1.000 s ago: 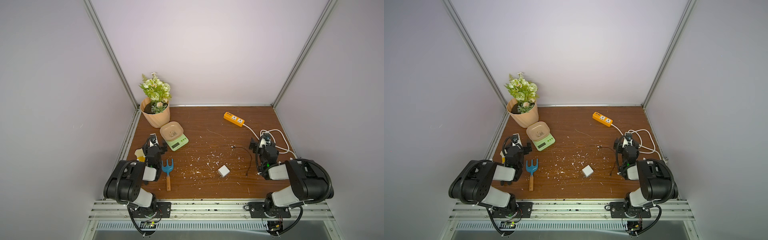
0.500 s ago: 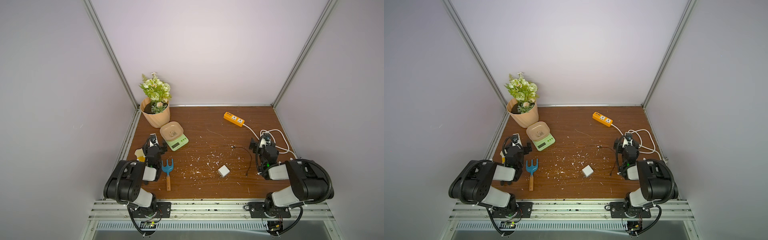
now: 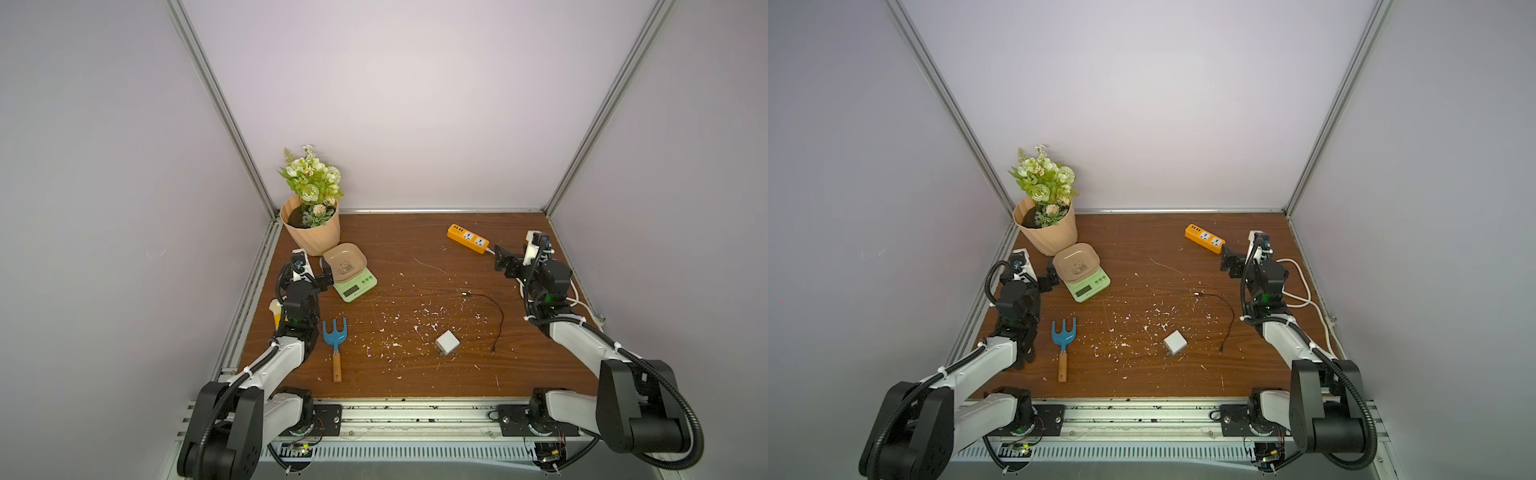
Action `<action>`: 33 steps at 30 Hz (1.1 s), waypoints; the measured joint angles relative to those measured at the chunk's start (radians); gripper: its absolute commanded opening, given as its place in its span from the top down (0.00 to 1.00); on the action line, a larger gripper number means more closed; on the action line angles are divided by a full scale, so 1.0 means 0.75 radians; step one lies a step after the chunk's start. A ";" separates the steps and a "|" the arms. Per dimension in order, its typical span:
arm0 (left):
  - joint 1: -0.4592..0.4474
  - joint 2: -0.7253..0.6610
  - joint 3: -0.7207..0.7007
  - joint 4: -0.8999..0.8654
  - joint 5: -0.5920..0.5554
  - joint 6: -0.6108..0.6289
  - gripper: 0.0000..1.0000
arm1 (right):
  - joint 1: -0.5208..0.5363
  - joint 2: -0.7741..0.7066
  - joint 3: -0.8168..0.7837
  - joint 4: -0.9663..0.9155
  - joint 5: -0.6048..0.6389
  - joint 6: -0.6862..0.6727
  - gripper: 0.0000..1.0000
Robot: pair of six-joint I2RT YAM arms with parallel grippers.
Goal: Charge the electronic scale
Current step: Pick up the charging cable from the center of the board.
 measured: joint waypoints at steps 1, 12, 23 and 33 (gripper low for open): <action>-0.001 -0.028 0.013 -0.028 0.014 -0.029 0.03 | 0.015 0.033 0.056 -0.058 -0.074 -0.003 0.07; 0.015 -0.149 0.024 -0.190 0.336 -0.202 0.03 | 0.251 0.232 0.340 -0.944 -0.033 -0.174 0.13; 0.015 -0.037 0.103 -0.208 0.599 -0.202 0.03 | 0.293 0.190 0.256 -1.194 0.293 -0.182 0.18; 0.015 -0.052 0.103 -0.220 0.673 -0.200 0.03 | 0.284 0.372 0.261 -1.192 0.367 -0.228 0.38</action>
